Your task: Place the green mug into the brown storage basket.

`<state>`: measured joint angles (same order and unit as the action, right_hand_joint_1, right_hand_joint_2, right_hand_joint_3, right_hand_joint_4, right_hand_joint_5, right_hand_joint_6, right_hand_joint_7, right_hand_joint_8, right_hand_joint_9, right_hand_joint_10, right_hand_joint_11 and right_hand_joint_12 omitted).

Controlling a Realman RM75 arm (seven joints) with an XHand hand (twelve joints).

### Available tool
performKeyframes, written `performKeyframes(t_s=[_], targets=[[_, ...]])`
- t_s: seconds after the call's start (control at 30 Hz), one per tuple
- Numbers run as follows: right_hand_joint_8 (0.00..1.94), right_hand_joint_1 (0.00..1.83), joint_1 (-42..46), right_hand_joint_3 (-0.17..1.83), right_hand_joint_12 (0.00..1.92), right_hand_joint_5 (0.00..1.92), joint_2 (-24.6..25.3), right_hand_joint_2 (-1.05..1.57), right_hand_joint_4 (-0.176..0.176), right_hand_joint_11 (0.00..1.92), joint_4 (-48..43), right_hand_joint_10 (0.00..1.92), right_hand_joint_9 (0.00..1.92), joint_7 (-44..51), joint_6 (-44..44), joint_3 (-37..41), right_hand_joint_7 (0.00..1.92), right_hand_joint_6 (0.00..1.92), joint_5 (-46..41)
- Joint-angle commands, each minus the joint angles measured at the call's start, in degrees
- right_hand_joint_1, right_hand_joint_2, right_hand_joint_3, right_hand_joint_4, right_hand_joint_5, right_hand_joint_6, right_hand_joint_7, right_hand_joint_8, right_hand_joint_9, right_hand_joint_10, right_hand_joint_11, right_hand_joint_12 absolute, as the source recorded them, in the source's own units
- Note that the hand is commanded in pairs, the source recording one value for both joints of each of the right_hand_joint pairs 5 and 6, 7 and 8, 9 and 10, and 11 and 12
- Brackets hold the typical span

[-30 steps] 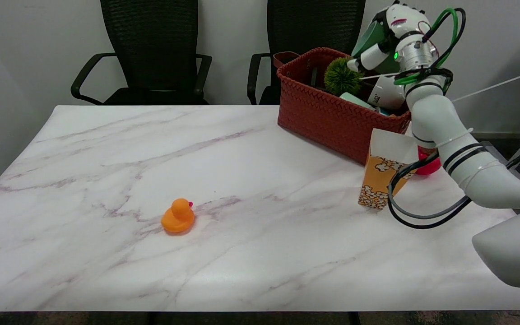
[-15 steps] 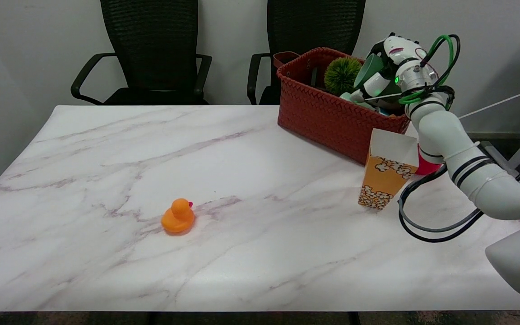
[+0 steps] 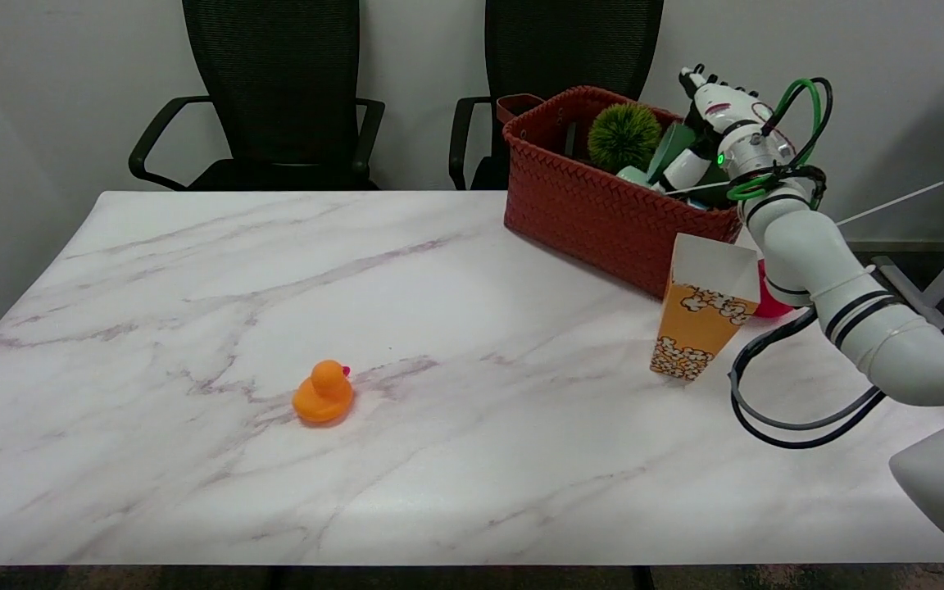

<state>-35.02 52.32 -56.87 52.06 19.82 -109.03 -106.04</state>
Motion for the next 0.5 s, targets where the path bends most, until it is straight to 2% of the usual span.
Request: performKeyframes(t_s=[0.03, 0.07, 0.13, 0.5], targets=[[0.62, 1.18, -0.24, 0.35, 0.42, 0.0, -0.17, -0.51, 0.0, 0.42, -3.33, 0.55, 0.55, -0.24, 6.41, -0.24, 0.62, 0.0, -0.37], [0.58, 1.15, -0.24, 0.23, 0.35, 0.0, -0.17, -0.52, 0.0, 0.35, -3.6, 0.52, 0.52, -0.24, 6.78, -0.07, 0.58, 0.0, -0.37], [0.54, 1.12, -0.17, 0.14, 0.32, 0.0, -0.19, -0.52, 0.0, 0.32, -4.37, 0.5, 0.5, -0.24, 7.95, 0.22, 0.54, 0.0, -0.37], [0.5, 1.05, 0.95, 0.0, 0.29, 0.0, -0.41, -0.37, 0.0, 0.29, -8.41, 0.46, 0.46, -2.05, 13.85, 1.2, 0.5, 0.0, -0.37]])
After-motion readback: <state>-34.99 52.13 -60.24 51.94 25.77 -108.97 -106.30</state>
